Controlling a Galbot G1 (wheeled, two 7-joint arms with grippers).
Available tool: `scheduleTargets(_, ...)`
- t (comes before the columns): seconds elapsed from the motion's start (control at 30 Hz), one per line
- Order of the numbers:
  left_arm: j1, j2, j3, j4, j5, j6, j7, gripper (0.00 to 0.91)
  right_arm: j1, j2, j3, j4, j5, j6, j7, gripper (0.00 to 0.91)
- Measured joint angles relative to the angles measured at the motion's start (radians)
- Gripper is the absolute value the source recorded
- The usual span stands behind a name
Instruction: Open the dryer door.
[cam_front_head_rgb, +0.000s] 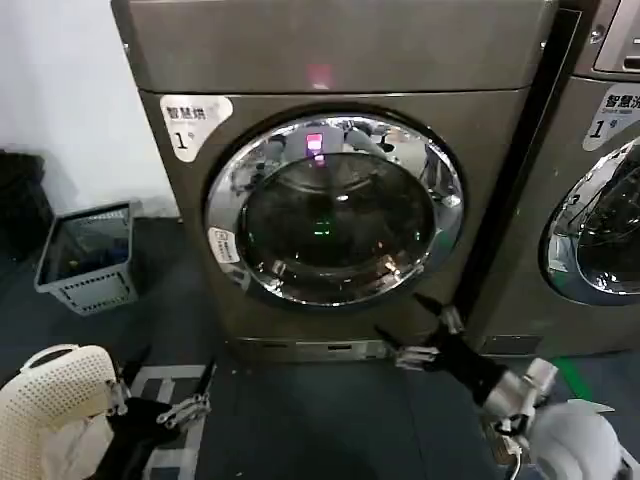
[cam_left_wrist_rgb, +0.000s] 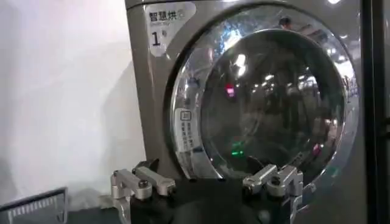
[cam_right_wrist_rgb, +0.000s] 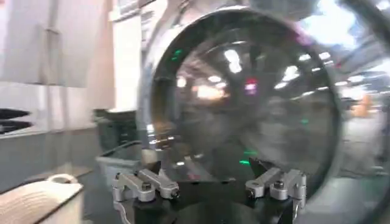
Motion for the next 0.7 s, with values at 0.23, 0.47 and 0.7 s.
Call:
scheduleTargets(0.23,0.001,-0.003,0.000,-0.001,0.002,0.002,0.000,0.907,0.163,0.016,-0.146,-0.058,0.022,0.007,-0.032,0.907)
scheduleTargets(0.47,0.004,-0.004,0.000,-0.001,0.006,0.002,0.000,0.907,0.305,0.042,-0.261,-0.113,0.038,0.013,-0.054,0.907)
scheduleTargets(0.7,0.008,-0.003,0.000,0.000,0.007,0.002,0.000,0.907,0.419,0.082,-0.355,-0.171,0.044,0.018,-0.052,0.907)
